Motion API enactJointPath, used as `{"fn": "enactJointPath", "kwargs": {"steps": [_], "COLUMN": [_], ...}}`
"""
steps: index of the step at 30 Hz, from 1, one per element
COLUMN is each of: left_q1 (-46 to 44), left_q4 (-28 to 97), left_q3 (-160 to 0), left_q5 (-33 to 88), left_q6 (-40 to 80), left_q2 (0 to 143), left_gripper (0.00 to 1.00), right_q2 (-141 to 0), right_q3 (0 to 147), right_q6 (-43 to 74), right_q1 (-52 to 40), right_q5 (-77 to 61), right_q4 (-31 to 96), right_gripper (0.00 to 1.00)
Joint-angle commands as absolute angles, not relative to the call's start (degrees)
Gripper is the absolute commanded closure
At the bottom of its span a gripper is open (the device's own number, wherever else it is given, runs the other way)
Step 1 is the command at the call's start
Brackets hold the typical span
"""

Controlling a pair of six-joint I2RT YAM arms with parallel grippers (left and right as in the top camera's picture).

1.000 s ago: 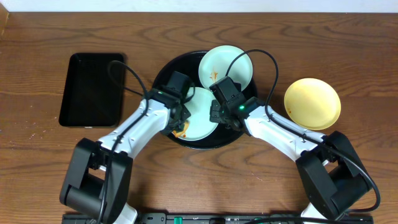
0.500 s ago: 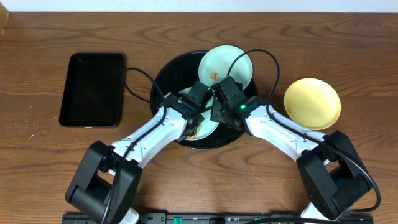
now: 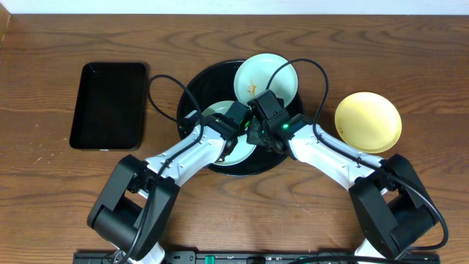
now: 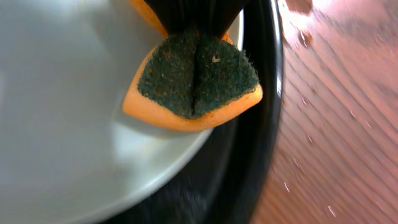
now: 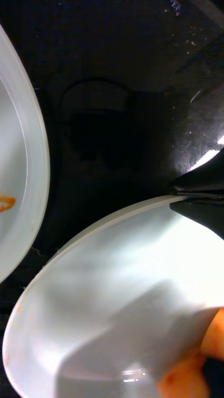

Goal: Clean dirty plates on tray and stack at the side

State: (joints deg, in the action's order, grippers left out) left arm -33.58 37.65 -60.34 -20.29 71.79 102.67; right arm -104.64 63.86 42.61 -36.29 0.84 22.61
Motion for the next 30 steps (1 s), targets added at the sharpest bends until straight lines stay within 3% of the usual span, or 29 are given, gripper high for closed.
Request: {"fn": "enactJointPath", "kwargs": {"steps": [1, 14, 22, 30], "left_q1": [-33.5, -33.5, -33.52, -29.15], "left_q4": [37.08, 29.45, 30.15, 32.95], "left_q3": [-59.35, -62.52, -62.83, -62.83], "left_q5": [-30.11, -43.33, -43.75, -24.01], "left_q6": [71.44, 61.04, 51.7, 41.47], "left_q2": [103.61, 102.91, 98.26, 87.02], "left_gripper": [0.92, 0.93, 0.92, 0.93], "right_q2": [-105.12, -105.12, -105.12, -101.1], "right_q3": [63.59, 63.59, 63.59, 64.12], "right_q6": [43.24, 43.2, 42.19, 31.81], "right_q1": [-36.29, -36.29, -36.29, -36.12], "right_q5": [2.24, 2.26, 2.13, 0.64], "right_q4": [22.63, 22.92, 22.9, 22.44], "right_gripper": [0.99, 0.99, 0.99, 0.99]}}
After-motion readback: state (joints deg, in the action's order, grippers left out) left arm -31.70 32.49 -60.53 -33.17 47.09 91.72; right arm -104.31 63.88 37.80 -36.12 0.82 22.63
